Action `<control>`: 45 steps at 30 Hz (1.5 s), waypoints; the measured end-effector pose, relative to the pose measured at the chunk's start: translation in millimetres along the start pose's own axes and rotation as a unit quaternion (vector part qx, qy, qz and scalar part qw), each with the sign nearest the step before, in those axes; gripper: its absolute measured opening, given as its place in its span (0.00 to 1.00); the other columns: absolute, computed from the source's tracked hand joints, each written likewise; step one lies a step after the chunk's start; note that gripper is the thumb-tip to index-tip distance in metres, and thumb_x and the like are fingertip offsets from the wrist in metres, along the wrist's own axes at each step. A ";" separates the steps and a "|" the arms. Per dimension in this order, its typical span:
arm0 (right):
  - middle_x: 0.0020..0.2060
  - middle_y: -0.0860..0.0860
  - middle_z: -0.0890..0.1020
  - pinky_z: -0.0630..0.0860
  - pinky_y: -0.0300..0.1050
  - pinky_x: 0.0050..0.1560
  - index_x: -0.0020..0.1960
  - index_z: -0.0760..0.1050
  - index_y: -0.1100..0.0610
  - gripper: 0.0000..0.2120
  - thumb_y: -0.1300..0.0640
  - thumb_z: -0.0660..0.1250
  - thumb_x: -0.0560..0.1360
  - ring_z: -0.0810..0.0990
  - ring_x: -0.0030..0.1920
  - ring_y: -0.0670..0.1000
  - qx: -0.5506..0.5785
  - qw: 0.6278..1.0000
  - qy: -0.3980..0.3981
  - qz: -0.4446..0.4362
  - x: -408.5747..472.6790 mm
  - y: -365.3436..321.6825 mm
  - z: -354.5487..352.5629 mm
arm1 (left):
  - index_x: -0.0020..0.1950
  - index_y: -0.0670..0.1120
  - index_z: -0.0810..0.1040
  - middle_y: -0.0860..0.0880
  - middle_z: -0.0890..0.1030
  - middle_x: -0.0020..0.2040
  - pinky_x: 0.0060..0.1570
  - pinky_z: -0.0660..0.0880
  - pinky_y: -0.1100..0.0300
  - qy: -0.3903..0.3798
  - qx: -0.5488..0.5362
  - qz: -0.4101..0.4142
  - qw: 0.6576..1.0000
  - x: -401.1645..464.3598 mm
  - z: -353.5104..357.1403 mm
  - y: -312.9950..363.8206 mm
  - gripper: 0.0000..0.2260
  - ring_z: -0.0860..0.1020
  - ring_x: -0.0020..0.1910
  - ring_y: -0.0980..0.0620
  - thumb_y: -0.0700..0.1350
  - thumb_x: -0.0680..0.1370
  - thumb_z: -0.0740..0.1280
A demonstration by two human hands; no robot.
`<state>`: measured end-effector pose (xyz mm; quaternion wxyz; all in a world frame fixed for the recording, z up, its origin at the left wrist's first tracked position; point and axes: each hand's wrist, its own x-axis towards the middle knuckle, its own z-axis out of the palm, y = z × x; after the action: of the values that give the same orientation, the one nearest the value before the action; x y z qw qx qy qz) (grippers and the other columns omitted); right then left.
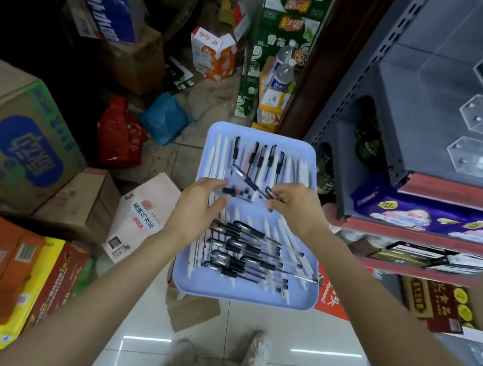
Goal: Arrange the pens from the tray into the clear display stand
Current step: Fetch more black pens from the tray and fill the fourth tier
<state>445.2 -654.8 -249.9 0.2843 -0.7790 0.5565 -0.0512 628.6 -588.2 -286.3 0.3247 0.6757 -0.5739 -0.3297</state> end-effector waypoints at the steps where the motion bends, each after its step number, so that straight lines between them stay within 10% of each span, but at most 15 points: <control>1: 0.32 0.64 0.75 0.68 0.47 0.39 0.36 0.73 0.65 0.12 0.59 0.67 0.75 0.73 0.35 0.60 0.025 0.999 0.024 -0.008 -3.3 -2.8 -8.8 | 0.64 0.43 0.75 0.48 0.77 0.60 0.56 0.68 0.66 -0.005 -0.045 -0.018 0.999 5.3 -0.3 13.8 0.14 0.75 0.57 0.53 0.44 0.79 0.63; 6: 0.35 0.67 0.76 0.67 0.48 0.38 0.37 0.74 0.67 0.13 0.58 0.69 0.74 0.74 0.38 0.63 0.071 0.993 0.071 -0.055 -15.5 -11.0 -48.8 | 0.32 0.38 0.74 0.49 0.69 0.27 0.30 0.64 0.70 0.007 -0.208 -0.027 0.978 32.6 3.8 89.4 0.15 0.67 0.25 0.61 0.45 0.77 0.67; 12: 0.37 0.54 0.75 0.63 0.38 0.39 0.40 0.80 0.62 0.09 0.56 0.70 0.73 0.72 0.40 0.49 0.101 0.970 0.210 -0.072 -31.1 16.1 -117.5 | 0.42 0.45 0.71 0.46 0.79 0.42 0.47 0.76 0.58 0.013 -0.313 -0.010 0.950 58.0 18.1 160.0 0.10 0.79 0.43 0.50 0.44 0.82 0.57; 15: 0.28 0.45 0.75 0.66 0.36 0.35 0.33 0.76 0.54 0.11 0.55 0.70 0.73 0.72 0.32 0.43 0.190 0.942 0.271 -0.051 -38.0 46.3 -162.3 | 0.41 0.46 0.69 0.47 0.74 0.33 0.39 0.73 0.54 0.013 -0.181 0.103 0.978 68.5 32.4 199.2 0.11 0.75 0.32 0.50 0.44 0.82 0.56; 20: 0.29 0.47 0.81 0.77 0.33 0.38 0.40 0.77 0.57 0.06 0.64 0.66 0.75 0.81 0.31 0.43 0.476 0.822 0.308 -0.054 -49.6 112.4 -236.4 | 0.52 0.45 0.78 0.51 0.74 0.44 0.41 0.65 0.60 0.022 0.053 0.255 0.965 95.6 78.9 271.4 0.11 0.74 0.43 0.52 0.51 0.77 0.65; 24: 0.30 0.50 0.81 0.79 0.35 0.41 0.41 0.76 0.60 0.05 0.64 0.66 0.75 0.82 0.34 0.45 0.554 0.770 0.308 -0.071 -53.1 175.9 -290.0 | 0.38 0.58 0.73 0.57 0.73 0.32 0.33 0.63 0.58 0.050 0.104 0.258 0.959 114.7 123.2 327.8 0.07 0.73 0.36 0.54 0.56 0.75 0.67; 36: 0.48 0.56 0.82 0.76 0.49 0.54 0.52 0.77 0.59 0.08 0.60 0.70 0.73 0.79 0.47 0.52 0.246 0.873 0.420 0.015 -39.1 365.0 -420.8 | 0.45 0.54 0.80 0.58 0.75 0.41 0.38 0.66 0.60 0.139 0.136 0.228 0.954 179.7 243.3 468.2 0.03 0.73 0.43 0.55 0.51 0.75 0.68; 45: 0.55 0.54 0.79 0.75 0.52 0.60 0.69 0.68 0.57 0.24 0.61 0.68 0.74 0.78 0.51 0.52 0.272 0.922 0.272 0.037 -13.2 402.4 -443.9 | 0.46 0.50 0.79 0.50 0.81 0.45 0.38 0.67 0.59 0.139 0.280 0.206 0.927 219.7 289.1 494.6 0.04 0.76 0.44 0.51 0.49 0.76 0.67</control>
<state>-72.8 -902.4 -78.1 0.3246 -0.6065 0.6059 -0.3996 141.6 -887.6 -63.4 0.2594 0.6453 -0.7184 0.0161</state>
